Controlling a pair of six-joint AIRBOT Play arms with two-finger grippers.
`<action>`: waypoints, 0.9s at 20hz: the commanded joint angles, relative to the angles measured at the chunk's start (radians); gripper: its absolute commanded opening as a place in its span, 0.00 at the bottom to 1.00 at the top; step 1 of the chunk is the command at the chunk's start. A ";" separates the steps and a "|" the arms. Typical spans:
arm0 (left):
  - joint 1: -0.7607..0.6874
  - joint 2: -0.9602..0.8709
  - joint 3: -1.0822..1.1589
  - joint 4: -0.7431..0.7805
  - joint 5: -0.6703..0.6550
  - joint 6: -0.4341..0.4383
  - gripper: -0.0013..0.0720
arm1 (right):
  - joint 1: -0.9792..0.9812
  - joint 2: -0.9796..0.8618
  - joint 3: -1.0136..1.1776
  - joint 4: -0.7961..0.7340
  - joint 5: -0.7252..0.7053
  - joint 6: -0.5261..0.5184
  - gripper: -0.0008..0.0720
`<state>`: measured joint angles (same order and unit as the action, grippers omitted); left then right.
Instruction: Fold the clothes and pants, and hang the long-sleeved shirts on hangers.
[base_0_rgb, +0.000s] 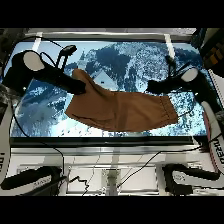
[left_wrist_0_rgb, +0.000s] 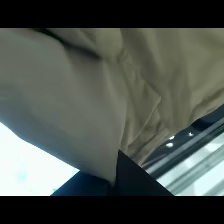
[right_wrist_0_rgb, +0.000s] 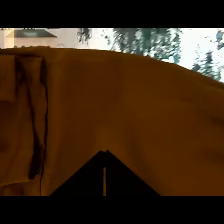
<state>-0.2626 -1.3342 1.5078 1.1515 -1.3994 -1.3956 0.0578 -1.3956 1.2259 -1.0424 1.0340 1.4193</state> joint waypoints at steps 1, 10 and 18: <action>-0.011 0.012 0.004 -0.038 -0.020 -0.045 0.05 | 0.128 -0.042 -0.057 0.024 -0.117 0.030 0.06; -0.010 0.073 0.019 0.106 -0.020 -0.018 0.05 | 0.457 -0.305 -0.031 0.225 -0.277 0.092 0.06; -0.010 0.141 0.032 0.286 -0.006 -0.002 0.05 | 0.655 -0.476 0.237 0.260 -0.335 0.167 0.06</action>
<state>-0.2726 -1.2121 1.5372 1.3651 -1.4143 -1.4033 0.6556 -1.8275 1.3872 -0.7967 0.7338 1.5524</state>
